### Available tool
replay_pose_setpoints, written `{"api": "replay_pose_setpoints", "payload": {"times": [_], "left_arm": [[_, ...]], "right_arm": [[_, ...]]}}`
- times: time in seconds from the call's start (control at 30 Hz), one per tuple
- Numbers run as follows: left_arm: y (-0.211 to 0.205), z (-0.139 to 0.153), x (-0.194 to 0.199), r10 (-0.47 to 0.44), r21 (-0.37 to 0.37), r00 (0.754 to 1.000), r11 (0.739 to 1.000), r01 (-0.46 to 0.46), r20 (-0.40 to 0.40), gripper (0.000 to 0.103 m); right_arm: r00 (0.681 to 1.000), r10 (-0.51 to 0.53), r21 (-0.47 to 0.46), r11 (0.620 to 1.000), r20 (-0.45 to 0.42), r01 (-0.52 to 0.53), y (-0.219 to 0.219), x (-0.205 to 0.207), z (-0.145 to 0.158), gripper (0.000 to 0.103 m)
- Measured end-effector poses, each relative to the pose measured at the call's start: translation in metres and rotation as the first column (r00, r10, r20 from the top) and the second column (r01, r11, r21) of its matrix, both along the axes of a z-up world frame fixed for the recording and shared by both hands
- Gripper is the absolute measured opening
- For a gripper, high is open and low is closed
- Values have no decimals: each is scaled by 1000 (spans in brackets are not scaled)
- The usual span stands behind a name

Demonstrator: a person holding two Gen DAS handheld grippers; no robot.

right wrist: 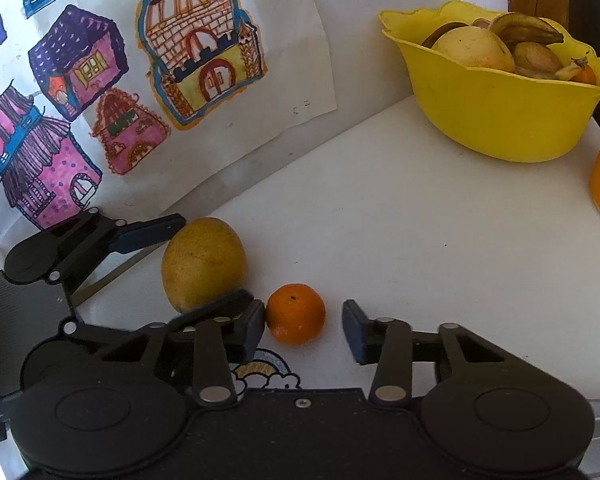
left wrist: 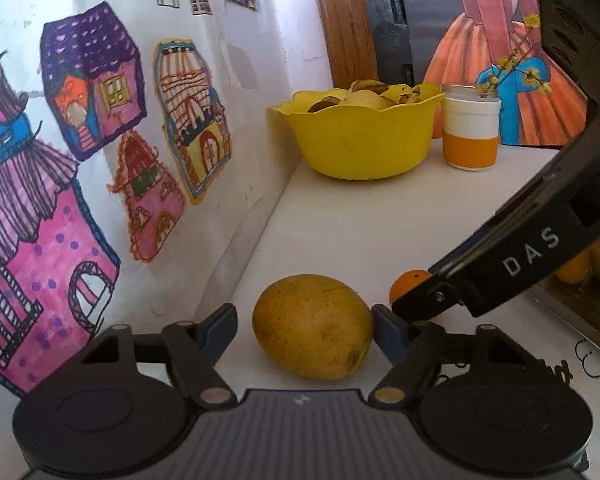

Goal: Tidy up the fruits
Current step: 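Grasp the brown pear with the left tool while the right tool grasps the mandarin orange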

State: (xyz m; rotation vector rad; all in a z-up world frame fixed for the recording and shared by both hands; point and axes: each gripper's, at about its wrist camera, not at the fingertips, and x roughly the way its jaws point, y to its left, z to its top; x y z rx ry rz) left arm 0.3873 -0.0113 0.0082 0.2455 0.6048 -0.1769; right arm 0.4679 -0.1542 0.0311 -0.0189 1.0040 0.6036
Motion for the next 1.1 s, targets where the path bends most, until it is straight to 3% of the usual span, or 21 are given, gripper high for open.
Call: {"api": "replay_pose_setpoints", "payload": {"times": [0.1,0.57,0.77,1.1], "left_arm": [[1,1,-2,-3,-18,1000,1000,4,4,67],[6,4,-24,56,-55,998,997,-56,-15,66],[-2,12,-39,47,-62,999,997,-49,-25,66],[-36,42,-58,12,-100,999,995,-8,33,66]], "right_arm": [[1000,7,8,1000,-3,-7,2,-3,1,35],[1000,-17,41,999,16,16,-10,-27,8,34],[999,-16,52,999,52,13,-24,-47,26,34],[988,-65,104,993,140,51,-75,-83,65,34]]}}
